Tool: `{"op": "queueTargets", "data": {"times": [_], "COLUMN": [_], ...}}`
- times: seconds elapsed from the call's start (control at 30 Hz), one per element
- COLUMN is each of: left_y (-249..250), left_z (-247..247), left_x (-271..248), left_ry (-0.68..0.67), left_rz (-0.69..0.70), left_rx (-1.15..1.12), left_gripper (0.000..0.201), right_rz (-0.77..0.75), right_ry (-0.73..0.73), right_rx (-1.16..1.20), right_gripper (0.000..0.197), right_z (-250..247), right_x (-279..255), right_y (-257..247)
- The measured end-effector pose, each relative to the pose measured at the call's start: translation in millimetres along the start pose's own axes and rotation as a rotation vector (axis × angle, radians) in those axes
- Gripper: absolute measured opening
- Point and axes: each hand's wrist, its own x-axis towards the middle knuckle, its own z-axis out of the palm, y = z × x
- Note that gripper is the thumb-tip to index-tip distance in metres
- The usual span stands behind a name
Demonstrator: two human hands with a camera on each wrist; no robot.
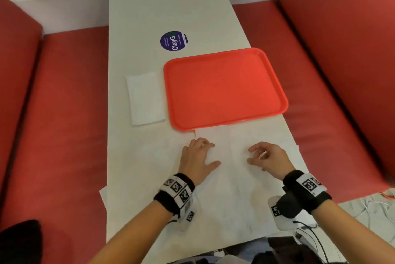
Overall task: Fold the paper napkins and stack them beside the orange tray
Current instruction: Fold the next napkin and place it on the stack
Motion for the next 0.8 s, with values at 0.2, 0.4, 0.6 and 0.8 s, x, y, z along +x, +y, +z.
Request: {"op": "queueTargets", "data": {"times": [0.2,0.4,0.6,0.8], "left_y": [15,15,25,37], "left_z": [20,24,19,10], "left_x": [12,21,33,29], "left_ry": [-0.074,0.257,0.28,0.431], "left_rz": [-0.218,-0.387,-0.383,-0.198], "left_rx": [0.142,-0.227,-0.443,-0.603], "left_gripper": [0.115,0.077,0.058,0.039], "right_rz": [-0.053,-0.094,-0.121,-0.14], "right_ry": [-0.085,-0.073,-0.079,-0.09], "right_rx": [-0.217,-0.125,-0.121,-0.103], "right_gripper": [0.042,0.038,0.036,0.029], "right_z": [14,12,13,12], "right_x": [-14,-17,-15,-13], "right_y": [24,31,32,36]}}
